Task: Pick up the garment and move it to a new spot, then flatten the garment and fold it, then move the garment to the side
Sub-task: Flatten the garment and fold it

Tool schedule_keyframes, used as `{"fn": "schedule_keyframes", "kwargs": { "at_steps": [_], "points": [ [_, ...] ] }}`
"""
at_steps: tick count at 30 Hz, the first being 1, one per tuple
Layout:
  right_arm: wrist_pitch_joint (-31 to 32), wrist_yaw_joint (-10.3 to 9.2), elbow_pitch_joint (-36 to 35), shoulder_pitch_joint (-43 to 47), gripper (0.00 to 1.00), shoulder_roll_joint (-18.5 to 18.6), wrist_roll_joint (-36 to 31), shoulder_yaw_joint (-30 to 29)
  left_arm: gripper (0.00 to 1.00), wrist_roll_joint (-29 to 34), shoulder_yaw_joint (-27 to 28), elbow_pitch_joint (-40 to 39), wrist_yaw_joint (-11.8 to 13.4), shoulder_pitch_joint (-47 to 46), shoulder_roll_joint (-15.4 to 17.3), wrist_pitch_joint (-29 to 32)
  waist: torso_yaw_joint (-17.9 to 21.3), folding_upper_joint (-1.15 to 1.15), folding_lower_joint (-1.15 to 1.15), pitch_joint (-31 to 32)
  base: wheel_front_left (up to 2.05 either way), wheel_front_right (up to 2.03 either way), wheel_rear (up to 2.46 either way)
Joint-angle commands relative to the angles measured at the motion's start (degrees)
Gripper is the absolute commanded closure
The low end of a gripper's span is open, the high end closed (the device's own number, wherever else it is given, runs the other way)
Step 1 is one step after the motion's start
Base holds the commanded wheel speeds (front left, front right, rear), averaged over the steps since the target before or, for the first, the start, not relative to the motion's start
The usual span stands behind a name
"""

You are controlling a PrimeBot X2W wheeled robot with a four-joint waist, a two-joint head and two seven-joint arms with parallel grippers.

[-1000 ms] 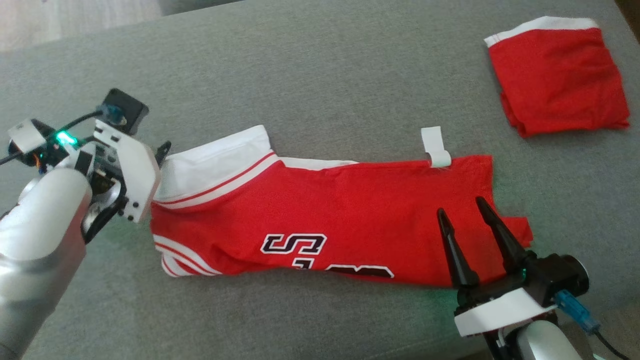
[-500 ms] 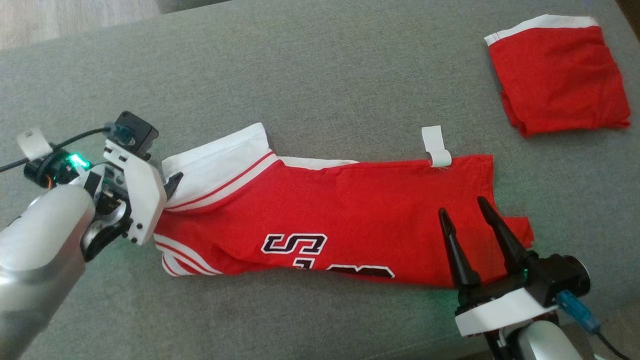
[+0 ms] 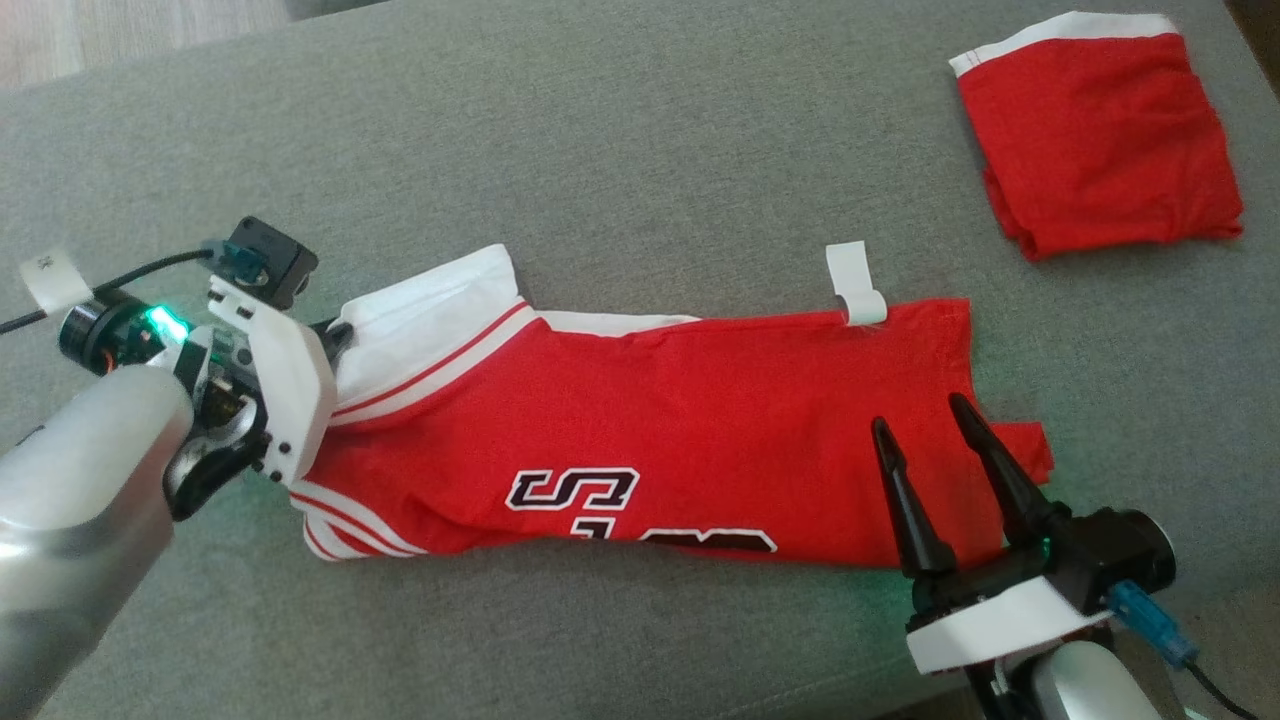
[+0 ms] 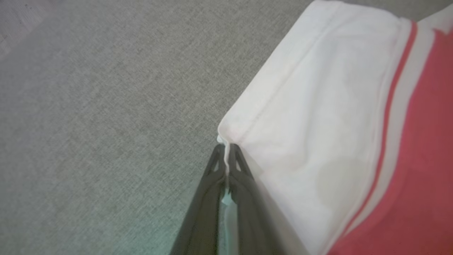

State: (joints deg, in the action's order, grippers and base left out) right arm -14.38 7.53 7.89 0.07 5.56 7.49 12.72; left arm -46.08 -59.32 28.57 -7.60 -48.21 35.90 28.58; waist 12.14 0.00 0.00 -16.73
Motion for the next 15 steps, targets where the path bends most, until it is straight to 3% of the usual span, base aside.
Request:
{"fn": "schedule_keyframes", "kwargs": {
  "at_steps": [1, 6, 15],
  "points": [
    [-0.6, -0.04, -1.9, -0.7, 0.00, 0.6, -0.2, 1.0, 1.00, -0.7, 1.4, 0.0, 0.1, -2.3, 2.6, 0.1, 0.2, 0.00, 0.00, 0.1, 0.00, 0.00, 0.00],
    [-0.6, -0.04, -2.1, -0.6, 0.00, 0.7, -0.6, 0.7, 1.00, -1.2, 0.5, 0.1, 0.1, -3.1, 3.3, -0.9, 0.2, 0.00, 0.00, 1.0, 0.00, 0.00, 0.00],
    [-0.6, -0.04, 1.7, -2.5, 0.00, 4.6, 1.6, 0.7, 1.00, 4.9, 1.6, 1.6, 1.7, -6.9, 3.0, -12.9, -0.9, 0.00, 0.00, 2.1, 0.00, 0.00, 0.00]
  ]
}}
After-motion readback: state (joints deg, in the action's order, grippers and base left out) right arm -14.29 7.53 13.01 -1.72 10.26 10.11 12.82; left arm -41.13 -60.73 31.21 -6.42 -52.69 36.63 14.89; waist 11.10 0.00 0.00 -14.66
